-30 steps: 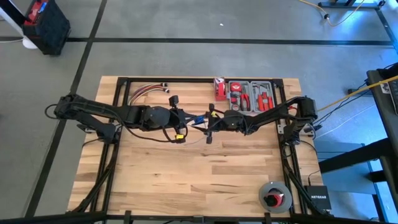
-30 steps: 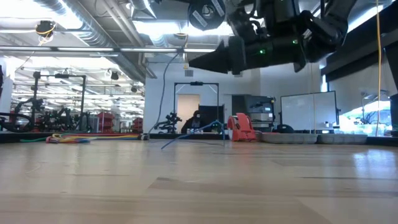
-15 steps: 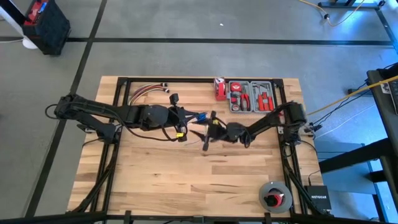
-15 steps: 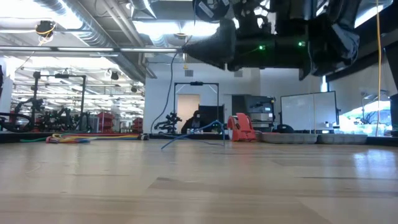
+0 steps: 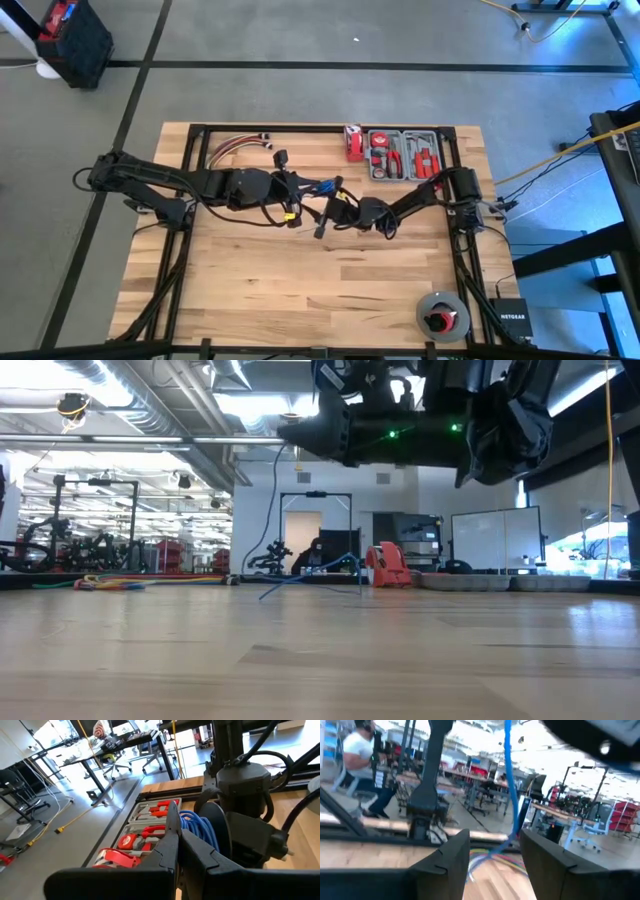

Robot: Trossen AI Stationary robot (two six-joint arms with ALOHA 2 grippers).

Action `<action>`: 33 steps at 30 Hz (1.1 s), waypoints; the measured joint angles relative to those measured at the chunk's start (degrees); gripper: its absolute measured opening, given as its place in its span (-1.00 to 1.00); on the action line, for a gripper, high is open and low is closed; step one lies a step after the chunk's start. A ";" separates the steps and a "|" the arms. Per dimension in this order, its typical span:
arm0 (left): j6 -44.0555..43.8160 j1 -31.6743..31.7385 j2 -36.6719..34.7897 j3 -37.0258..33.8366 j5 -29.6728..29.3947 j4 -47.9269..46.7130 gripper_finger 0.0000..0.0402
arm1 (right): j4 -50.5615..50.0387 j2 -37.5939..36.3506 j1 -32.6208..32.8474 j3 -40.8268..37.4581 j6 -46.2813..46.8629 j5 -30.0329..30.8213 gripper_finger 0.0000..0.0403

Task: Coil cords
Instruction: Uncoil the blue wire from the black spool

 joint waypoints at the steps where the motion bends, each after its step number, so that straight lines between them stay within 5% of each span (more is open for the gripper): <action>1: 0.00 -0.05 -0.02 0.00 -0.01 -0.15 -0.96 | -0.85 0.02 0.00 0.00 -0.01 0.03 -0.14; 16: 0.43 0.07 -0.01 0.00 0.10 -1.42 -0.96 | -2.75 -0.88 3.96 -0.02 -6.62 1.08 -0.94; 23: -1.34 0.74 -0.01 0.00 -0.04 -7.49 -0.96 | -2.60 -7.42 13.18 -0.02 -18.85 12.17 -0.97; 29: -1.53 -0.77 -0.42 0.00 -0.07 -10.16 -0.96 | -5.61 -15.68 21.63 -0.46 -36.77 30.77 -0.98; 33: 0.54 -3.20 -2.17 0.00 -0.11 -4.87 -0.96 | -13.77 -17.14 23.48 -1.98 -33.41 38.65 -0.98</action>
